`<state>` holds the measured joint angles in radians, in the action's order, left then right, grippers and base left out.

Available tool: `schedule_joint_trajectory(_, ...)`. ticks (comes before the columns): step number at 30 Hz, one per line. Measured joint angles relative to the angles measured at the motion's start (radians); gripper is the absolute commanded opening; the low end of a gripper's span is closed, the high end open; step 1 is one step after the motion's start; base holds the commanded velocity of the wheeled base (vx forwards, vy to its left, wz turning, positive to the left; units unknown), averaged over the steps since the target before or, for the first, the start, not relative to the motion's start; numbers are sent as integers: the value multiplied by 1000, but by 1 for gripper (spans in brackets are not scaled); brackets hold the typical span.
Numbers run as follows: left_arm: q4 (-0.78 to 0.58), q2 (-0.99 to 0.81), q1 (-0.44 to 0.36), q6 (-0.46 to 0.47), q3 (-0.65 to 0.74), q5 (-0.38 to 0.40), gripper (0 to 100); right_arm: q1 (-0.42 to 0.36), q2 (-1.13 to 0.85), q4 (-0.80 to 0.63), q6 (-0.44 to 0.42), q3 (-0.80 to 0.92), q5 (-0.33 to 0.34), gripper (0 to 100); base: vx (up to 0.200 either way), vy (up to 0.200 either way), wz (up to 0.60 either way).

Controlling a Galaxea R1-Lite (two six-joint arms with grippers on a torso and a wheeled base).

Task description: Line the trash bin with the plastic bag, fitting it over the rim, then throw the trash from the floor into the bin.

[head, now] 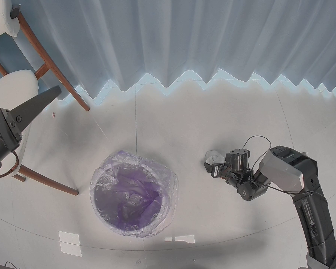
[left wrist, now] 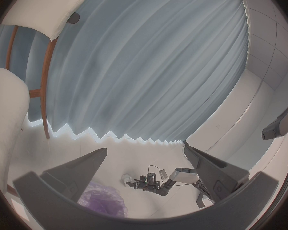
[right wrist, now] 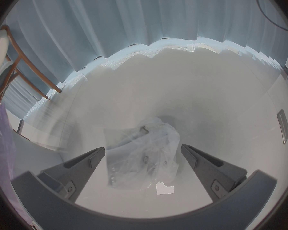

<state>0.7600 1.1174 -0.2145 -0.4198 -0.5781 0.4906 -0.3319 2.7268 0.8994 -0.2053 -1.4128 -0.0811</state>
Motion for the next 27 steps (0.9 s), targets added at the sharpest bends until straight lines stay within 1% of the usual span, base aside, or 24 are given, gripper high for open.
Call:
schedule_joint_trajectory(4,-1,0,-2,0,2,0,100,5,25,-48,-3,-53,0,100,0,0,0)
schedule_joint_trajectory(5,-1,1,-3,0,2,0,100,7,29,-52,-3,-64,0,0,0,0,0)
schedule_joint_trajectory(11,-1,2,-6,3,4,0,100,14,47,-56,-12,-93,-4,0,0,0,0)
schedule_joint_trajectory(19,-1,2,-7,4,4,0,100,16,45,-39,-43,-70,-39,0,0,0,0)
schedule_joint_trajectory(23,-1,2,-6,4,2,0,100,6,5,1,-94,-1,-47,0,0,0,0)
schedule_joint_trajectory(27,0,2,-6,5,3,0,100,-24,-87,57,-158,147,-49,0,0,0,0)
